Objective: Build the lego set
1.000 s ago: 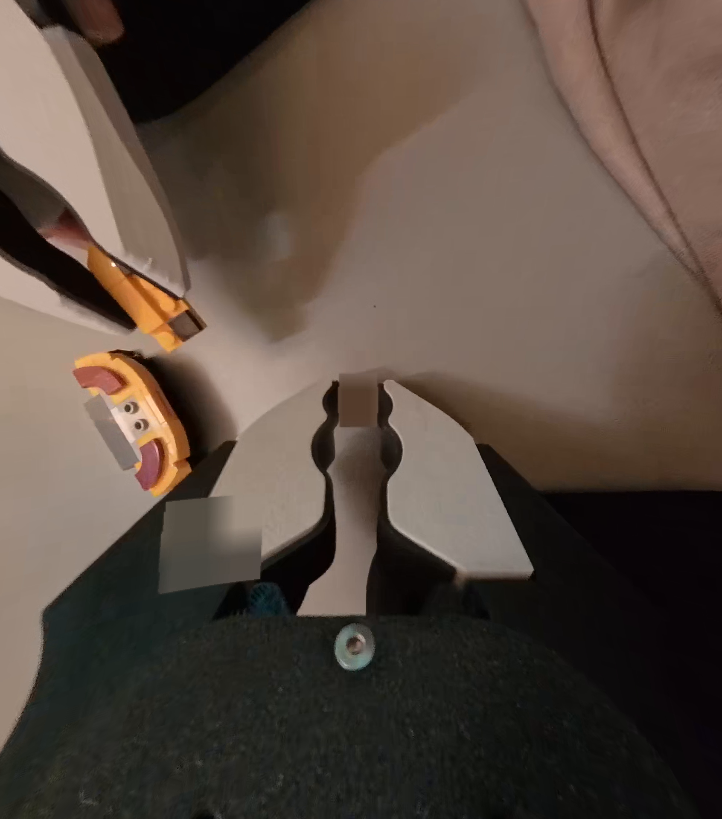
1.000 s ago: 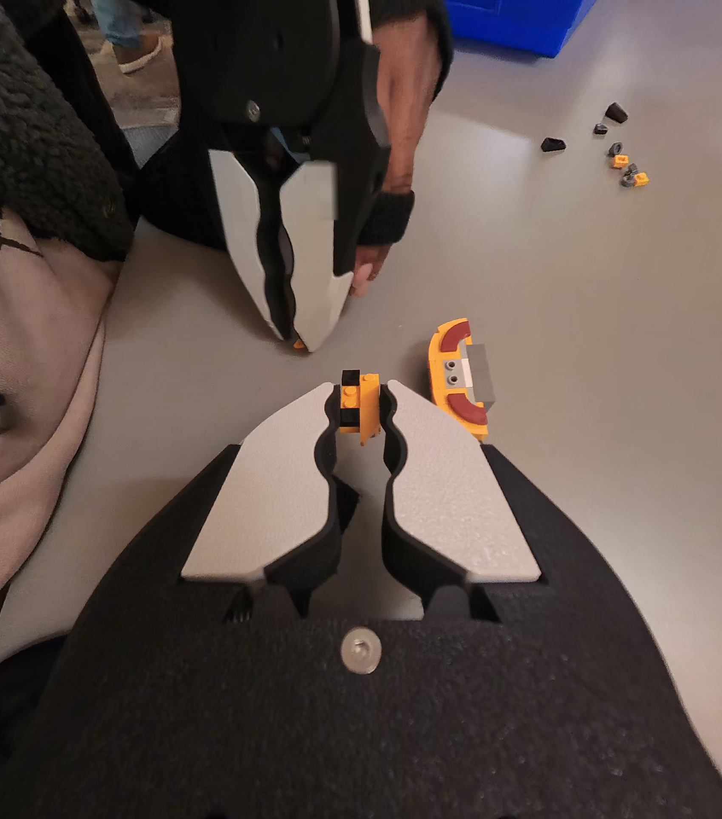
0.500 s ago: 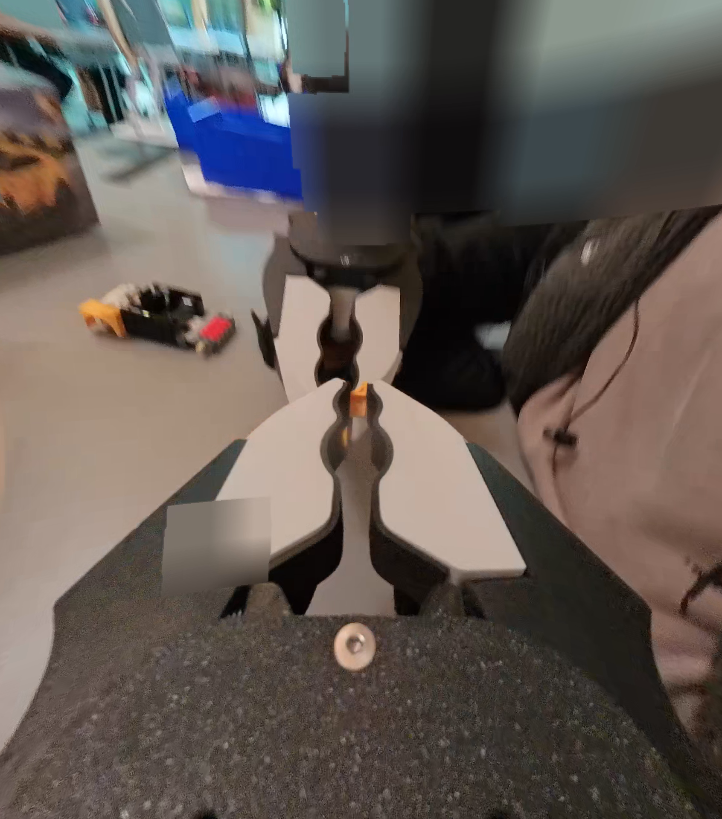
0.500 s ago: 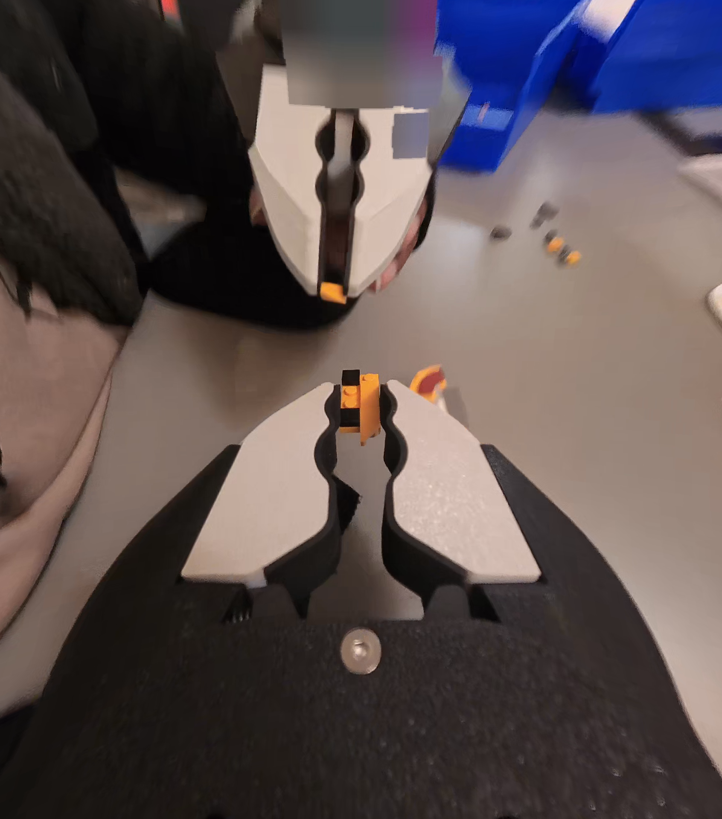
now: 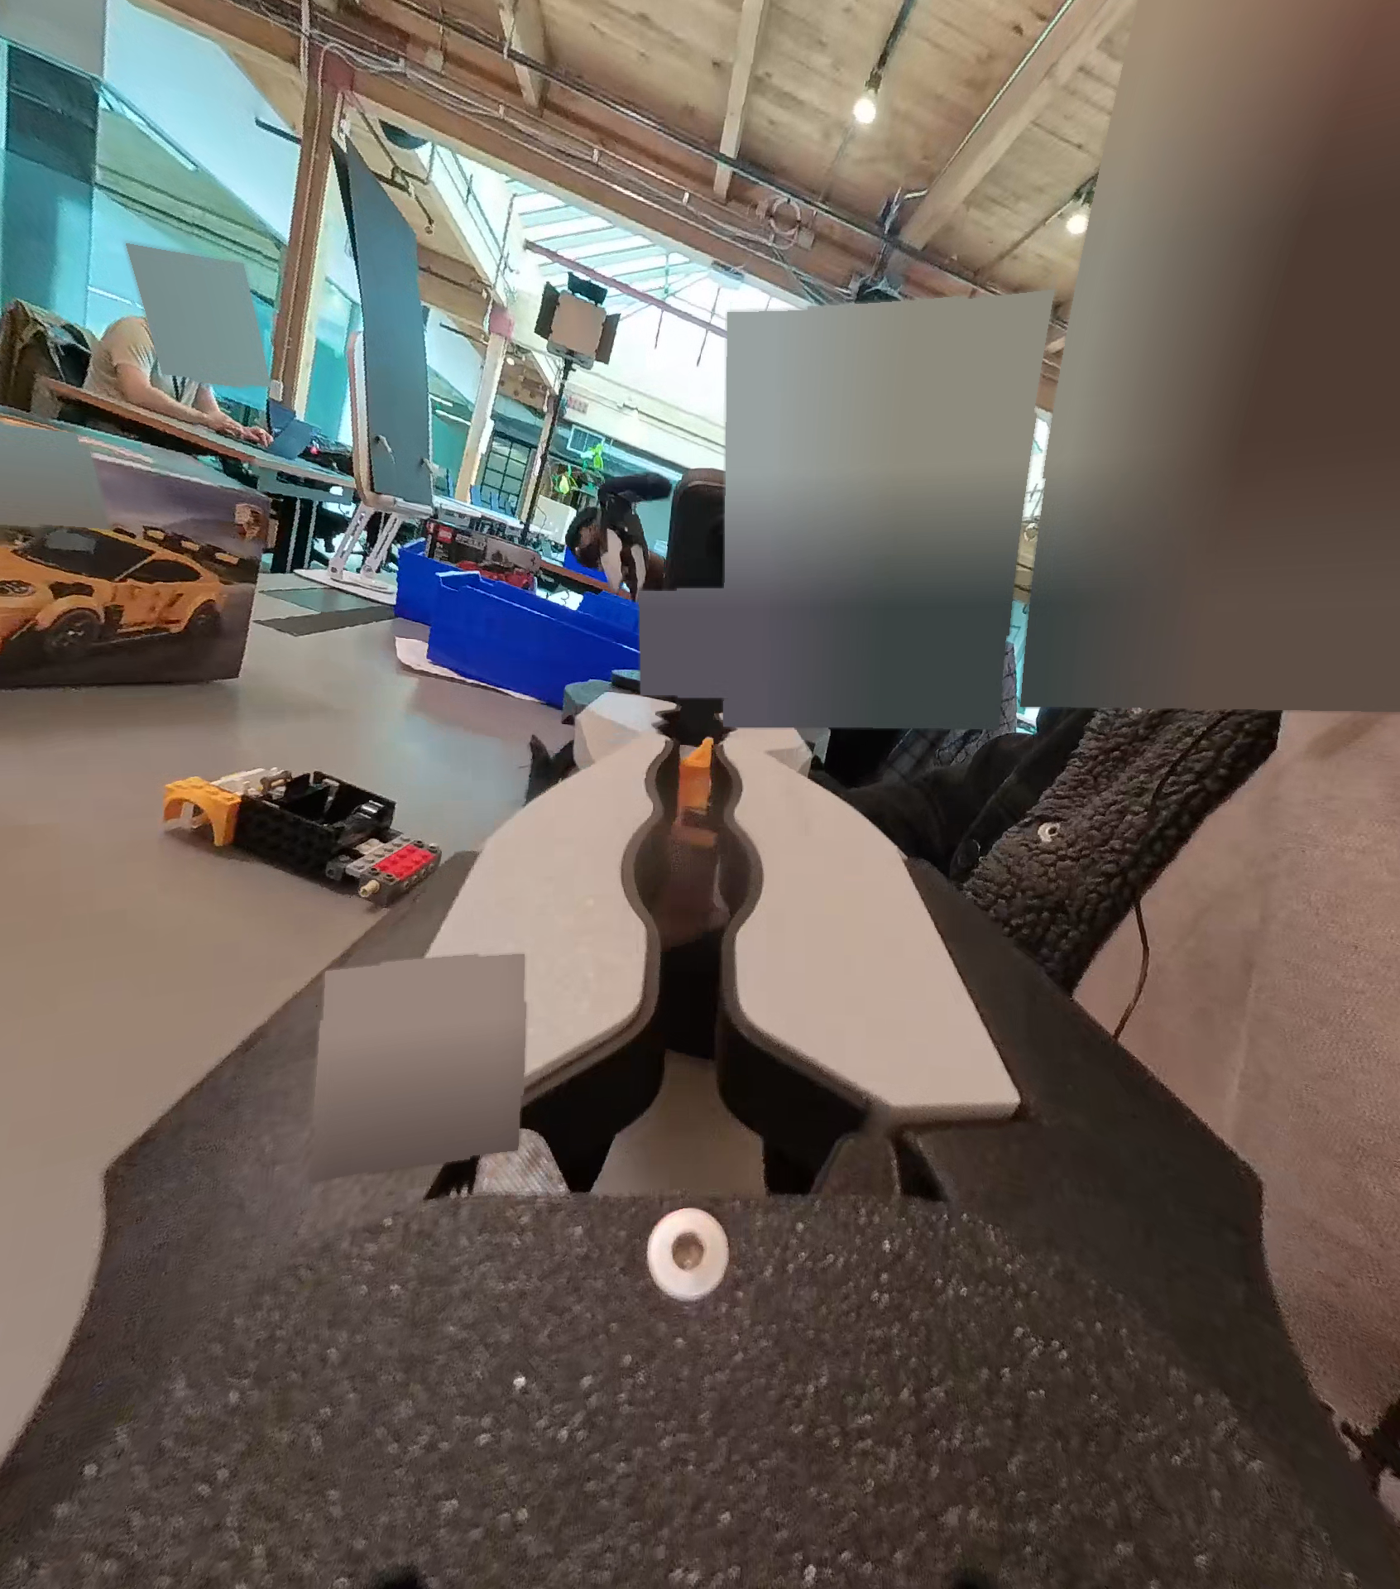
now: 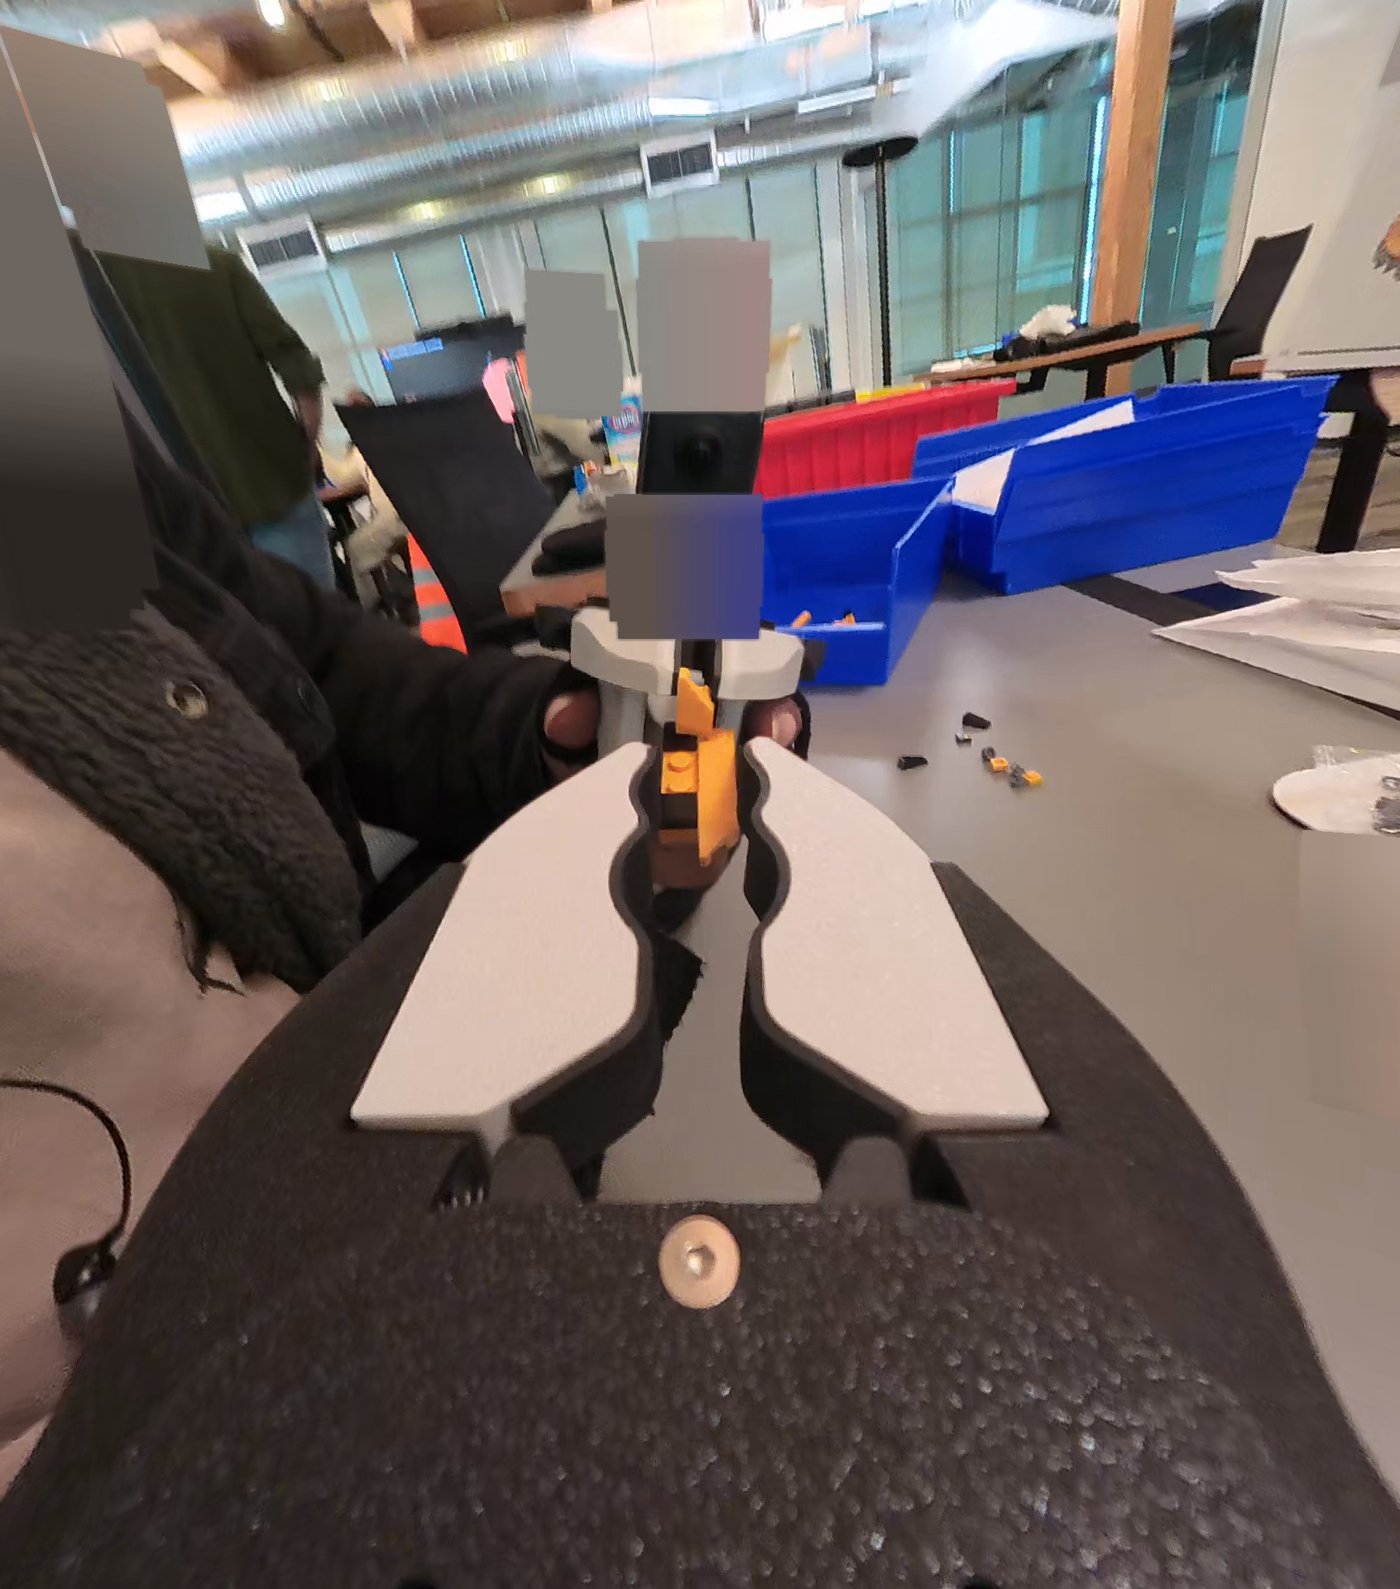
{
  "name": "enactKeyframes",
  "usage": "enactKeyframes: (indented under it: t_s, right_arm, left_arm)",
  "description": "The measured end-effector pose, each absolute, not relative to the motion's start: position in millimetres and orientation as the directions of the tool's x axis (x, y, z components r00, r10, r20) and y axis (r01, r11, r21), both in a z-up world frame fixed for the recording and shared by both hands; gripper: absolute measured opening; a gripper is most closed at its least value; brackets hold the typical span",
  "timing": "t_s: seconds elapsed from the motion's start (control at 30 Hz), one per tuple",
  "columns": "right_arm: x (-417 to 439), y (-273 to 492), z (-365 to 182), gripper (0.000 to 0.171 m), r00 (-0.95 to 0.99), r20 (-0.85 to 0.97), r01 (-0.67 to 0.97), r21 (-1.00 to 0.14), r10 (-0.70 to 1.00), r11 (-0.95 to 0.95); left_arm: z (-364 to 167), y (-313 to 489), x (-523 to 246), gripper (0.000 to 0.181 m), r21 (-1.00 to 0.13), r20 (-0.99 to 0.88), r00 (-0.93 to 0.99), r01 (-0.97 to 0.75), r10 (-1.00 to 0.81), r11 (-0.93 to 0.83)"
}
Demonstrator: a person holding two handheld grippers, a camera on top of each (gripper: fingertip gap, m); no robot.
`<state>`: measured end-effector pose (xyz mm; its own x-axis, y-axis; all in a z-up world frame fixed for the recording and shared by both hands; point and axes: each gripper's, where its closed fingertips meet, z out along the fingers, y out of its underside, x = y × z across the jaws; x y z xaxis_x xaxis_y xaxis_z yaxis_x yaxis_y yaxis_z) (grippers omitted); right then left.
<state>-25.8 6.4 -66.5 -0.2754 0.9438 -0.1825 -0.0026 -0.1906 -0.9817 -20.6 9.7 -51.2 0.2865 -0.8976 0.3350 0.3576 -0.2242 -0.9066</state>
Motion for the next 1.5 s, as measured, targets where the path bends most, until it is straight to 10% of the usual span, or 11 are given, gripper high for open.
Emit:
enactKeyframes:
  t_s: [0.47,1.0,1.5]
  right_arm:
    - [-15.4,13.2,-54.3,0.000,-0.294,-0.210,-0.085,-0.966,0.932,-0.244]
    - [23.4,53.2,-135.0,0.004,-0.214,0.107,0.493,-0.847,0.971,0.202]
    - [-50.3,-10.2,-77.5,0.000,-0.178,-0.114,0.153,-0.984,0.978,-0.087]
  left_arm:
    - [-48.2,9.8,-22.6,0.007,-0.911,0.312,0.301,0.365,-0.901,-0.194]
    - [-60.9,15.7,-27.3,0.007,-0.904,0.348,0.325,0.364,-0.879,-0.223]
    - [-41.5,4.4,-26.4,0.006,-0.873,0.328,0.289,0.456,-0.900,-0.172]
